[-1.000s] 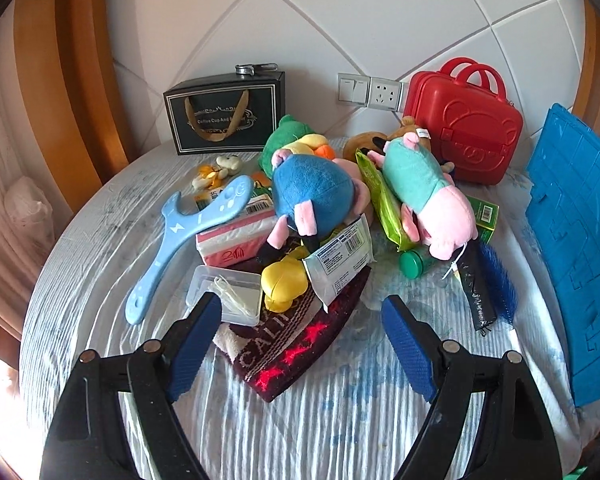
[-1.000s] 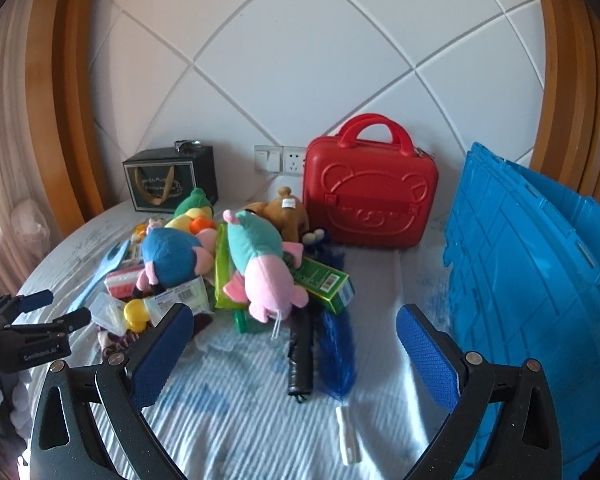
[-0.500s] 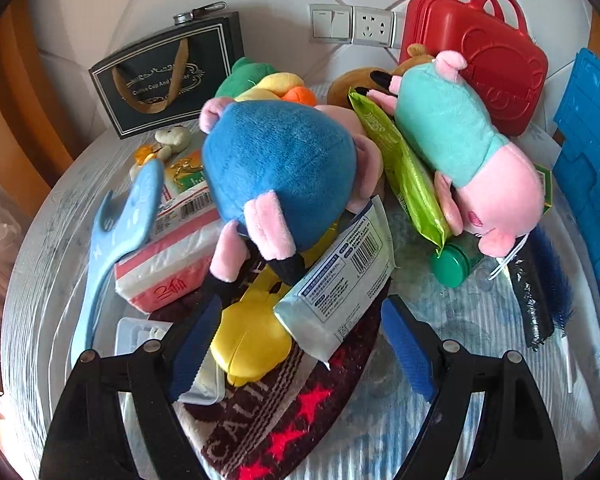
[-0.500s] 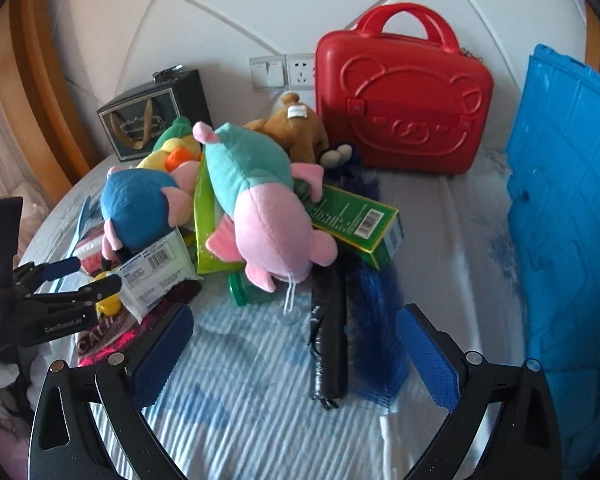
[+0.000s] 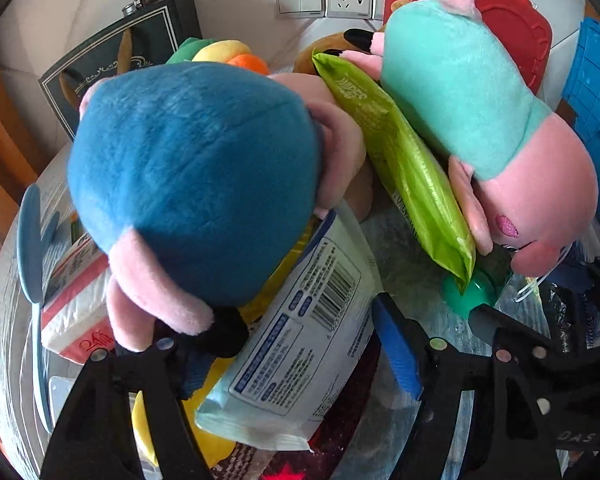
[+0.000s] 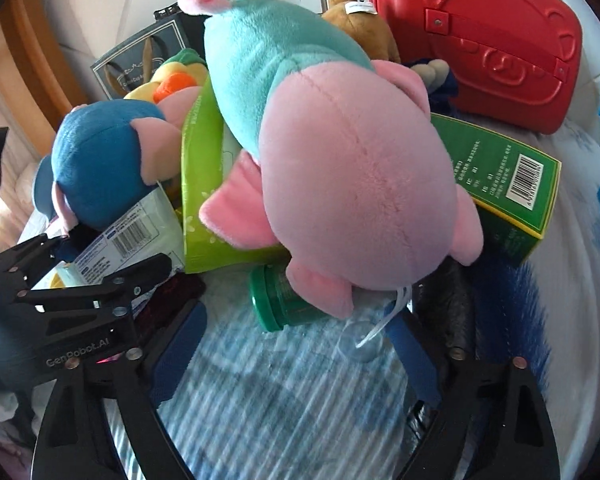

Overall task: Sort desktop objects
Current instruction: 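Grasp the white medicine packet with left gripper while right gripper grasps the green jar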

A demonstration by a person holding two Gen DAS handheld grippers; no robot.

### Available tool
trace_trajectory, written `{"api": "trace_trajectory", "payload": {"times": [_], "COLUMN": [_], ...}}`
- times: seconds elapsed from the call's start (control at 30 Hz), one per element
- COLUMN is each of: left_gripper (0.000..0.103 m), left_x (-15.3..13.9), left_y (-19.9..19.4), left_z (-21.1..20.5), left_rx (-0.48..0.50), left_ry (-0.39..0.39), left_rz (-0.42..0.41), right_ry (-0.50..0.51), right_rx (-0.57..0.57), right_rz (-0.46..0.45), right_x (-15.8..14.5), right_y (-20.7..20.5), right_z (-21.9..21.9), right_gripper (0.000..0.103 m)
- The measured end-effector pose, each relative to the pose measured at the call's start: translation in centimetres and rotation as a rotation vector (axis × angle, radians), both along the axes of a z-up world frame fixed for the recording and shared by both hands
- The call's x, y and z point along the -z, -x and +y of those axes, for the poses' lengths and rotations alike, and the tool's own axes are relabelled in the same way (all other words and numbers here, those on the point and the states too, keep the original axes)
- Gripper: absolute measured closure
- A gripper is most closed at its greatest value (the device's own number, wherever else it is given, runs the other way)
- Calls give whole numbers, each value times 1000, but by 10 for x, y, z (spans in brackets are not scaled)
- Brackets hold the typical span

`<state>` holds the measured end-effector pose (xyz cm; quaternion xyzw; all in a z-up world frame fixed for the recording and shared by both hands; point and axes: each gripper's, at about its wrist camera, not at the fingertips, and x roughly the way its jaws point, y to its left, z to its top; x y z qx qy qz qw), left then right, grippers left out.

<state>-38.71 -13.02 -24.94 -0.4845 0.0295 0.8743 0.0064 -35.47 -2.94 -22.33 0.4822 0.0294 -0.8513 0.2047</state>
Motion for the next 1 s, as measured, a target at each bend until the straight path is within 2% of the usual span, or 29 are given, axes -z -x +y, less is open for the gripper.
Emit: {"api": "trace_trajectory", "payload": {"times": [0.13,0.27,0.43,0.47,0.5,0.7,0.83,0.87,0.9,1.0], "left_gripper": [34,35,32,31,28,26,50,51,57,64], "left_x": [4,3,2,2,2,6,0,-1,0,2], "left_y": [1,-3,-15,-16,-17,-18,-30,-36,-42,-62], "left_z": [2,-2,-12,-12,-12,-1,8,10,12,19], "left_rx": [1,4,10,16,12,18,18,20,26,30], "left_ry": [4,-17,-27,-19,-10,-1,1,4,-16,-102], "left_rz": [15,-7,-56,-63,-73,-70,-79,-79,-94,-136], "right_ry": [-8,-22,-41,-31,-13,-28,-45,-51,-55,-46], "right_rx": [8,-13,-10,-11,-22,-56,-53,-53,-54,-41], "right_rz": [10,16,15,6,-5,4,-38,-40,-44,-79], "right_x": [8,12,11,11,11,8,14,13,11,7], "right_y": [9,10,7,6,5,0,6,2,-2,-19], "right_z": [1,0,3,5,5,-6,-3,0,3,21], "right_gripper": [15,15,30,39,54,54,58,58,58,58]}}
